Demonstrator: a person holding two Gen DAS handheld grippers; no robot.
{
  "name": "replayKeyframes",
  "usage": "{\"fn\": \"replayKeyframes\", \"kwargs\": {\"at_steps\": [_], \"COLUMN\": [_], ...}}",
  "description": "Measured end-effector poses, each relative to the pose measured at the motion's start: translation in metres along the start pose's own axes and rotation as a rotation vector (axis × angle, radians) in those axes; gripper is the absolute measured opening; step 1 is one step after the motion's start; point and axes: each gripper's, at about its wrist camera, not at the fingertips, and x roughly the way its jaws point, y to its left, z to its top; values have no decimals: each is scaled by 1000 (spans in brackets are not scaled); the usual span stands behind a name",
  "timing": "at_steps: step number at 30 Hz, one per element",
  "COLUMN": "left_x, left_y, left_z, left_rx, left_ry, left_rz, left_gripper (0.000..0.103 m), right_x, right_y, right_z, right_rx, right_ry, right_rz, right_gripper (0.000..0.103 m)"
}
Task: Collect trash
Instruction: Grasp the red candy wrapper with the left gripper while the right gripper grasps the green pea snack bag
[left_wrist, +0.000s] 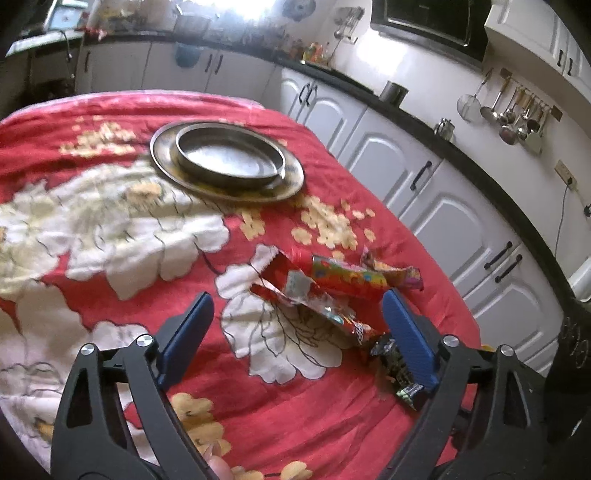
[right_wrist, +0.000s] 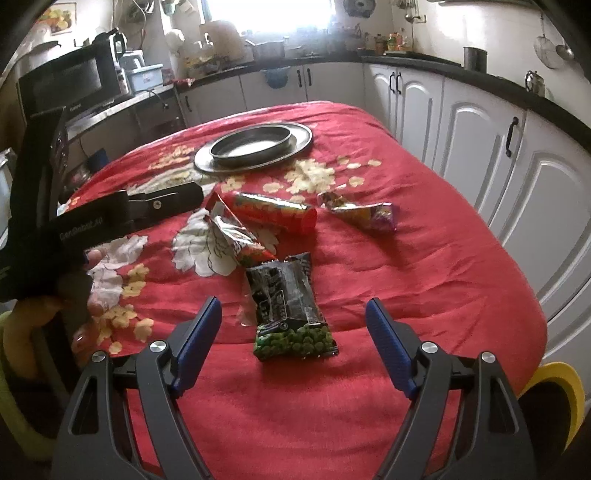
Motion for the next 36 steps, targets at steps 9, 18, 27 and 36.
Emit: {"fn": "replayKeyframes", "kwargs": {"at_steps": [9, 18, 27, 36], "left_x": [28, 38, 39, 29], "left_y": [0, -4, 5, 9], "left_z": [0, -2, -5, -11], "left_rx": [-87, -132, -116, -106], "left_ry": [100, 117, 113, 117], "left_rz": [-58, -39, -19, -59], "left_gripper": [73, 49, 21, 14], "right_x": [23, 25, 21, 13], "right_y": [-3, -6, -7, -4], "right_z": [-4, -12, -15, -19], "right_rx": [-13, -22, -5, 4], "right_ry": [44, 47, 41, 35], "right_rz": [15, 14, 19, 31], "right_gripper": [77, 63, 49, 48]}}
